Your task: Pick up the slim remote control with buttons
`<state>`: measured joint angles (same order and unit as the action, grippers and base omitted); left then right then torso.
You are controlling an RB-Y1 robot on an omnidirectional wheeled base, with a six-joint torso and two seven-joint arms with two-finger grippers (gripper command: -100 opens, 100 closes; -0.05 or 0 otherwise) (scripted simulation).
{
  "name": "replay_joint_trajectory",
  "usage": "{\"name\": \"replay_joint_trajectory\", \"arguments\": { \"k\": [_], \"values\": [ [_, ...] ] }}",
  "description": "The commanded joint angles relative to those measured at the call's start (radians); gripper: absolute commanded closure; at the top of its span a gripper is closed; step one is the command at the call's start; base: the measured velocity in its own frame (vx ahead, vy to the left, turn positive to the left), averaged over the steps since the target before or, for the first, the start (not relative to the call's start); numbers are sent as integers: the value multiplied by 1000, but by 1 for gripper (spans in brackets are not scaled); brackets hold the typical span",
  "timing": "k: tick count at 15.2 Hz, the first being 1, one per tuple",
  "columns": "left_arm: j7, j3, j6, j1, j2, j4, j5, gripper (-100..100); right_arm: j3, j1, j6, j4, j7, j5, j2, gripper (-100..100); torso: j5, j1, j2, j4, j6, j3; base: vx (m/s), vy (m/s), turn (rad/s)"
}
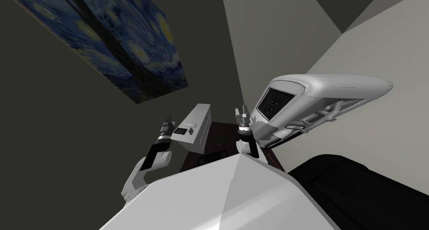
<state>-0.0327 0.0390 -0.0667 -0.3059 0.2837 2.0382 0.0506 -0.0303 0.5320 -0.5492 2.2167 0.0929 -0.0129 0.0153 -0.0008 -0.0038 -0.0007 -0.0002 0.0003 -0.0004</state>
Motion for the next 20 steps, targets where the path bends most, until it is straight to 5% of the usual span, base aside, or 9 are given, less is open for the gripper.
{"name": "replay_joint_trajectory", "arguments": {
  "k": [1,7,12,13,15,16,20],
  "values": [
    [-19,14,46,24,21,-42,8,-100,0,0,0,0,0,0,0,0,0,0,0,0,0,0,8,-50,-38],
    [-108,64,176,120,83,-172,32,-100,0,0,0,0,0,0,0,0,0,0,-1,0,0,0,13,-63,-39],
    [-139,82,250,153,103,-257,41,-100,0,0,0,0,0,0,0,0,0,0,-1,0,0,-1,22,-53,-29],
    [-171,100,282,188,122,-305,50,-100,0,0,0,0,0,0,0,0,0,1,-1,0,0,-1,23,-45,-45],
    [-171,100,304,188,122,-314,50,-100,0,0,0,0,0,0,0,0,0,1,-1,0,0,-1,22,-44,-26],
    [-203,118,327,223,140,-370,59,-100,0,0,0,0,0,0,0,0,0,1,-1,0,0,-1,26,-45,-36],
    [-236,136,414,258,157,-424,68,-100,0,0,0,0,0,0,0,0,0,1,-2,0,0,-1,30,-44,-37]
  ]
}}
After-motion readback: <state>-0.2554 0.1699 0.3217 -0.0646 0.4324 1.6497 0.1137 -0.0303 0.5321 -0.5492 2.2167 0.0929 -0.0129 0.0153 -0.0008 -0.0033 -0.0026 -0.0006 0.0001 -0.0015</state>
